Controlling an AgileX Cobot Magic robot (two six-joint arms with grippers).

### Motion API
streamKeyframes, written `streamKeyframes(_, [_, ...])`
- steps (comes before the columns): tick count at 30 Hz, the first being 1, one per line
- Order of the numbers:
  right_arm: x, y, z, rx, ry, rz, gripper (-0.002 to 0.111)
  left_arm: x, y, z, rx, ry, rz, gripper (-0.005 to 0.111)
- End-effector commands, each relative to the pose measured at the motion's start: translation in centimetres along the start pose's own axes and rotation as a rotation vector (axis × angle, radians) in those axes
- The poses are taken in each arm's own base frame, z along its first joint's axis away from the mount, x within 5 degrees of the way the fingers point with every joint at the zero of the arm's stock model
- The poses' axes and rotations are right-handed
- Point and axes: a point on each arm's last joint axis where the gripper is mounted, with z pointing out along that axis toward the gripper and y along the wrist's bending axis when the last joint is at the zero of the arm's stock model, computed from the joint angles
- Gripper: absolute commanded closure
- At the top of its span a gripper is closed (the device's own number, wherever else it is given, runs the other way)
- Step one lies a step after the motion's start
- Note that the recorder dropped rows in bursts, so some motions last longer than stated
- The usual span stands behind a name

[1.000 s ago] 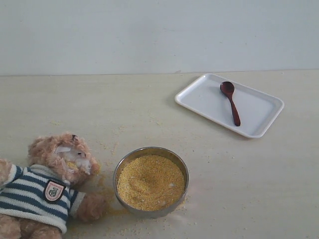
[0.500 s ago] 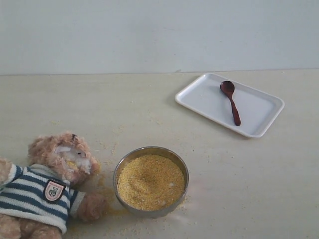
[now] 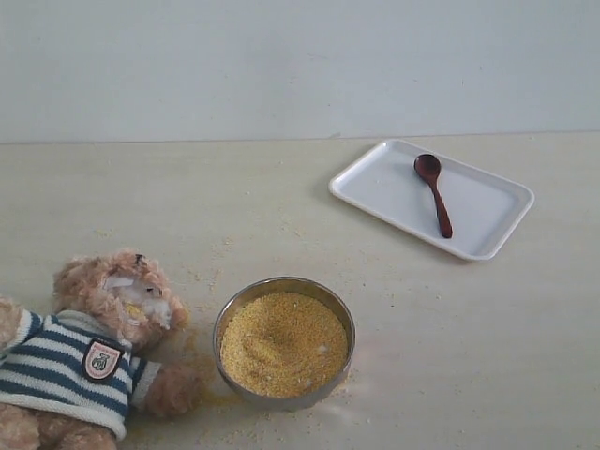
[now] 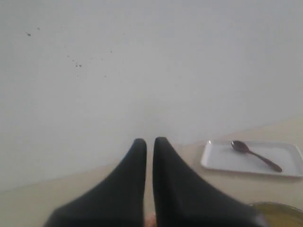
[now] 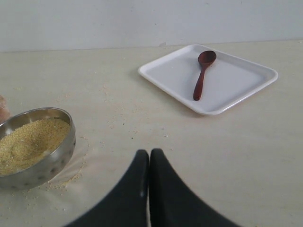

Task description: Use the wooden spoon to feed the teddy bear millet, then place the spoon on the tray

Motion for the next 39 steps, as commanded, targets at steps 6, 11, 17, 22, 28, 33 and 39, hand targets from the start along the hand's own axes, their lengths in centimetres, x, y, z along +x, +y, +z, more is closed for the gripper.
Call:
streamKeyframes(6, [-0.1,0.0,0.0,0.003,-0.011,-0.005,0.108,1.4,1.3,-0.2,-0.149,0.128,-0.124,0.102])
streamKeyframes(11, [-0.1,0.0,0.0,0.003,-0.011,-0.005,0.108,2.7,1.7,0.0,-0.187,0.051,-0.08,0.102])
streamKeyframes(17, [-0.1,0.0,0.0,0.003,-0.011,-0.005,0.108,3.3,1.6,0.0,-0.171,0.021,-0.089,0.102])
streamKeyframes(22, [-0.1,0.0,0.0,0.003,-0.011,-0.005,0.108,3.0,1.7,0.0,-0.177,-0.013,-0.06,0.102])
streamKeyframes(28, [-0.1,0.0,0.0,0.003,-0.011,-0.005,0.108,2.9,1.7,0.0,-0.177,-0.015,-0.056,0.102])
streamKeyframes(33, [-0.1,0.0,0.0,0.003,-0.011,-0.005,0.108,2.9,1.7,0.0,-0.177,-0.015,-0.056,0.102])
streamKeyframes(39, [-0.1,0.0,0.0,0.003,-0.011,-0.005,0.108,2.9,1.7,0.0,-0.176,-0.012,-0.044,0.102])
